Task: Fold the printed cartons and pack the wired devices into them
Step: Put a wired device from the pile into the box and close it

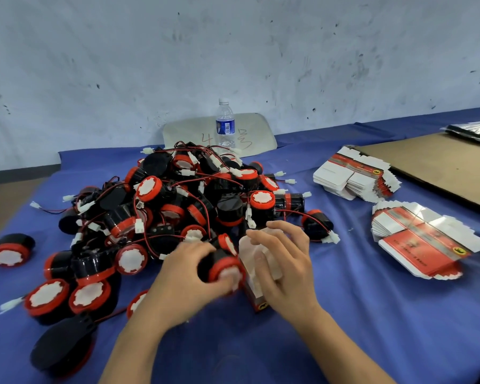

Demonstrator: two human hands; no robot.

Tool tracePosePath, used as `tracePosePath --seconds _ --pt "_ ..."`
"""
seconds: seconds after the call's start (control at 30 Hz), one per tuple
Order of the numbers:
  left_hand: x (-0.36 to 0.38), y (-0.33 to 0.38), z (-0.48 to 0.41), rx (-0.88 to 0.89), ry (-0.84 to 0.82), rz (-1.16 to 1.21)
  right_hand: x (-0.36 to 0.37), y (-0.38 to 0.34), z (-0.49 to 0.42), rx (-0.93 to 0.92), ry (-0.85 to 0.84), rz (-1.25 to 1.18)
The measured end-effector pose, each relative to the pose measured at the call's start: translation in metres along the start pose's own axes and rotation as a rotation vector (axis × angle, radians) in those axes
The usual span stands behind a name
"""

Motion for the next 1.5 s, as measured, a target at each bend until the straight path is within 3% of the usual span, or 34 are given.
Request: tracePosePath --seconds 0.1,0.17,0.23,0.33,0.43,0.53,0.77,0.87,0.97,1.1,1.2,1.3,1.43,1.5 --pt "-0.031 0.007 0.007 0.019 0.458 0.426 -0.003 -0.002 0.0 -0.006 0.03 -0.05" --pt "-0.04 0.001 0.011 0.01 0.66 0.796 -0.003 -0.006 -0.001 -0.041 0.03 -0.094" --pt "-0.034 -0.004 0.007 0.018 0.663 1.182 -0.001 -0.012 0.0 -0.1 0.023 -0.105" --pt "-0.02 0.004 0.002 0.032 0.585 1.42 0.004 -0.018 0.001 -0.151 0.008 -0.042" --pt "-0.001 0.012 0.003 0.041 0.566 1.361 0.005 -0.023 0.002 -0.198 -0.001 -0.039" --pt "0.016 0.015 0.008 0.019 0.576 1.101 0.004 -0.022 0.004 -0.17 0.019 -0.092" --pt "0.043 0.039 0.019 0.439 0.391 0.41 -0.007 0.009 0.006 0.067 0.078 -0.16" --pt "0.047 0.04 0.017 0.455 0.379 0.407 -0.01 0.017 0.004 0.129 0.123 -0.143" --pt "0.042 0.037 0.019 0.482 0.49 0.335 -0.01 0.015 0.005 0.161 0.12 -0.202" --pt "0.039 0.035 0.021 0.476 0.613 0.32 -0.012 -0.004 0.002 -0.027 0.063 -0.208" --pt "0.038 0.038 0.02 0.511 0.625 0.282 -0.012 -0.008 -0.001 -0.025 0.057 -0.121" --pt "0.048 0.033 0.014 0.474 0.507 0.303 -0.019 -0.003 -0.002 0.083 0.13 -0.106" --pt "0.073 0.018 0.007 0.129 0.181 0.566 -0.024 0.004 -0.009 0.199 0.152 0.034" --pt "0.075 0.009 0.005 0.056 0.191 0.525 -0.02 0.006 -0.01 0.233 0.12 0.115"
Point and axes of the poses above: each hand's wrist, its own z-axis away from the middle knuckle, its own x-axis out of the palm, y = z × x, the point moved 5 cm from there along -z, towards the middle knuckle, and after that the axes turned 6 degrees about z, right-handed, at the moved point
